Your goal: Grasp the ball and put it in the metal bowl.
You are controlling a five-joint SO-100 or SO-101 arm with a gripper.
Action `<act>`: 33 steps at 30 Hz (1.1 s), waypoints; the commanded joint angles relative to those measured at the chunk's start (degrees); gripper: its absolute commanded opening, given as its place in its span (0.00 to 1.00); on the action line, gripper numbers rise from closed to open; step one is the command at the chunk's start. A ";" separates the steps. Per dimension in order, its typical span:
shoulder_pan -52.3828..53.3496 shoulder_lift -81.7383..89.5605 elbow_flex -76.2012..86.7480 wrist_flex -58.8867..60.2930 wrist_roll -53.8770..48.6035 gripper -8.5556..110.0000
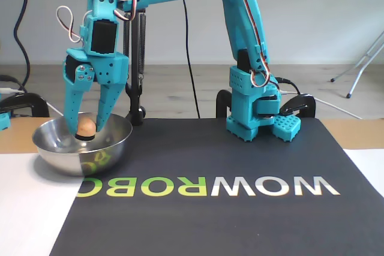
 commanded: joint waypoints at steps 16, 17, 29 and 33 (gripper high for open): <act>0.62 0.18 -1.76 0.18 -7.03 0.47; 0.62 0.18 -1.85 0.18 -7.03 0.47; 0.70 0.26 -2.29 -0.44 -4.57 0.47; 0.70 0.26 -2.29 -0.26 -4.57 0.47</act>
